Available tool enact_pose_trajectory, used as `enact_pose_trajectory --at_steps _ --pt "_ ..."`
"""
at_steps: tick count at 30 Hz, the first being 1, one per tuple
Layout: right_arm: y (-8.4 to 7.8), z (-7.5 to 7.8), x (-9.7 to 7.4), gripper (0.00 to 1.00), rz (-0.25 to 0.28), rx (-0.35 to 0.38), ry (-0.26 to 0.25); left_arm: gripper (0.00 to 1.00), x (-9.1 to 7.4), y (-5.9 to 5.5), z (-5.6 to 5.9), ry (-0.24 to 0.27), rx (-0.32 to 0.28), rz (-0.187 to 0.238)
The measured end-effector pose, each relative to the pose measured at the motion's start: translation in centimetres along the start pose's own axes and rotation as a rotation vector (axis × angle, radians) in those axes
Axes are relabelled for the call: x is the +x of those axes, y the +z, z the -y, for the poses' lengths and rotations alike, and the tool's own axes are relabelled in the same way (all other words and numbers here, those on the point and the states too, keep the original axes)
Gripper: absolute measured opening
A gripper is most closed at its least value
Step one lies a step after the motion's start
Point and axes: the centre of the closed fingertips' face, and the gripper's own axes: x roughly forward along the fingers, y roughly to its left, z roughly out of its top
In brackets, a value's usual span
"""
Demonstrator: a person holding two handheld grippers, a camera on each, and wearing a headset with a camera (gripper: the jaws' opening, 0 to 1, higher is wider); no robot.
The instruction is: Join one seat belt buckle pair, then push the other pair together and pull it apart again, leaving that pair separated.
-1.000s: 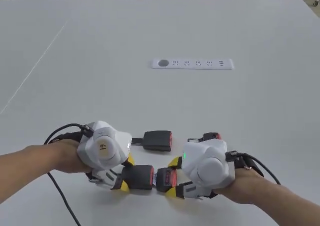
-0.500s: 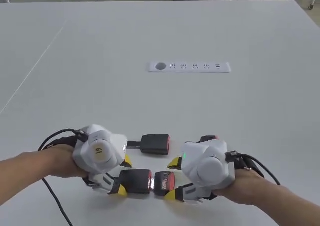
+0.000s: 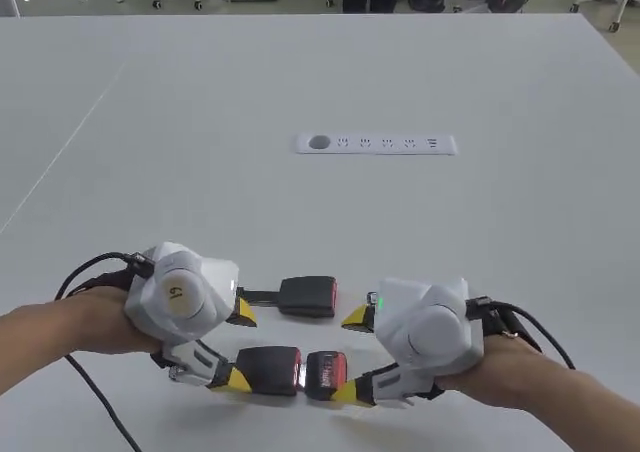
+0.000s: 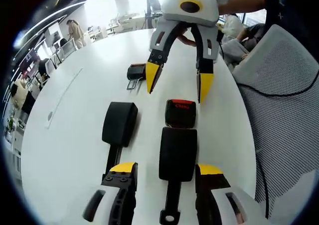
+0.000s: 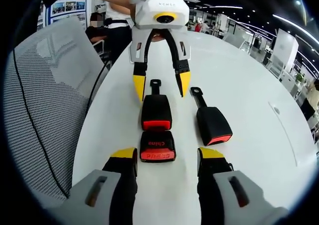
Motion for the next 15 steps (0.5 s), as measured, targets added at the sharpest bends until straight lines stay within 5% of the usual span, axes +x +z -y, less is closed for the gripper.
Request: enact_pose_trajectory --at_steps 15 --pt "-1.4 2.7 -2.4 0.48 -0.010 0.019 -0.054 0.49 -1.0 1.3 -2.7 0.046 -0.019 0.025"
